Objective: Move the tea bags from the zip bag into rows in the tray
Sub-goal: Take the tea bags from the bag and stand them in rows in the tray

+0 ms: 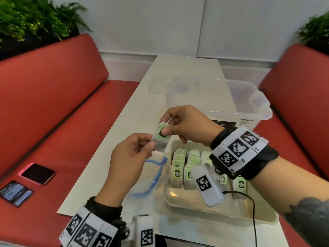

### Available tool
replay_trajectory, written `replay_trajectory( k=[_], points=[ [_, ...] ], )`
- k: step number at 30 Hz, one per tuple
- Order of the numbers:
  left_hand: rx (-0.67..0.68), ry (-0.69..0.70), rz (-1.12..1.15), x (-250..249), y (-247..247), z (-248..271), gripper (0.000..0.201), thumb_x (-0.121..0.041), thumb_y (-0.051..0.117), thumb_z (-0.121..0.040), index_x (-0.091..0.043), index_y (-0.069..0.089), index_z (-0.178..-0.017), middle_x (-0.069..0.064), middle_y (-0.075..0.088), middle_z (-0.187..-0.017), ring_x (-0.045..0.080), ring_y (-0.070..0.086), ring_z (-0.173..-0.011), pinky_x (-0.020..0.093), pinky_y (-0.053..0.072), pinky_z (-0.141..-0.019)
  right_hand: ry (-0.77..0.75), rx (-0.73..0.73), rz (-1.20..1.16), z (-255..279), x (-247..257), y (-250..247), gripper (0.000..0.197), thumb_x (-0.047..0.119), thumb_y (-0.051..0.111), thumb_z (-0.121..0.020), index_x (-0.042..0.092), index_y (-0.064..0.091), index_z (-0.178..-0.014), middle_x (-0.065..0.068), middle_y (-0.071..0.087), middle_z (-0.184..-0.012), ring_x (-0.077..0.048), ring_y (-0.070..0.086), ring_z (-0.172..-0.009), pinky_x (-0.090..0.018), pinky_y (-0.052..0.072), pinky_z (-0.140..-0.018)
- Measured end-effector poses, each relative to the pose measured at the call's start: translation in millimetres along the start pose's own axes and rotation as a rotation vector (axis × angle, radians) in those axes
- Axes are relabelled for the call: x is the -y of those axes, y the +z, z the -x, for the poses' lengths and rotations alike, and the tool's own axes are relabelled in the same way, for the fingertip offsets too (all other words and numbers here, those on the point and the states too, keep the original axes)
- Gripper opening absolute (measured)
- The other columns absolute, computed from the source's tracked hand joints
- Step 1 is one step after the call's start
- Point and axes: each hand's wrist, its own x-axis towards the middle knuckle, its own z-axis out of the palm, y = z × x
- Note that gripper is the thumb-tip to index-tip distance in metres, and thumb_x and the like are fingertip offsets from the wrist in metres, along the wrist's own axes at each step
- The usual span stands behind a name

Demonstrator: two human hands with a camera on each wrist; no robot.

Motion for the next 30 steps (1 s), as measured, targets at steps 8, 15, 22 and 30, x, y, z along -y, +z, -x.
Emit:
replay_trajectory(
  k=[8,15,22,30],
  points=[
    [-0.012,-0.004,0.056,2,17,3,0.025,-0.006,0.059,-0.088,-0.028,0.067,-0.095,-0.007,0.073,-0.084,0.005,0.069,-0.077,0.018,0.056,-0.072,0.042,-0.174,-0.133,13,-24,2,0.011,0.009,0.075,-0.078,0.009,0.064,-0.078,0.007,0.052,-0.048,-0.007,0.043,-0.032,-0.015,0.036,-0.036],
    [0.025,-0.110,0.163,12,34,12,0.022,-0.001,0.066,-0.082,-0.011,0.067,-0.102,0.006,0.073,-0.087,0.017,0.070,-0.080,0.022,0.057,-0.074,0.030,-0.125,-0.009,18,-35,-4,0.013,0.016,0.077,-0.075,0.017,0.065,-0.076,0.002,0.057,-0.060,0.000,0.045,-0.036,-0.012,0.036,-0.041],
    [0.083,-0.128,0.021,41,40,27,0.039,-0.005,0.072,-0.077,-0.037,0.062,-0.097,-0.012,0.070,-0.089,0.003,0.066,-0.076,0.014,0.051,-0.074,-0.002,0.030,0.438,19,-51,-14,0.016,0.028,0.079,-0.073,0.035,0.065,-0.071,0.012,0.059,-0.060,0.001,0.052,-0.057,-0.010,0.038,-0.055],
    [0.258,0.015,-0.351,54,23,51,0.020,-0.041,0.078,-0.066,-0.046,0.064,-0.080,-0.030,0.061,-0.091,0.003,0.056,-0.079,0.007,0.040,-0.065,0.109,0.407,0.746,3,-87,20,0.012,0.030,0.075,-0.076,0.028,0.066,-0.083,0.014,0.050,-0.061,-0.002,0.047,-0.058,-0.021,0.037,-0.054]
  ],
)
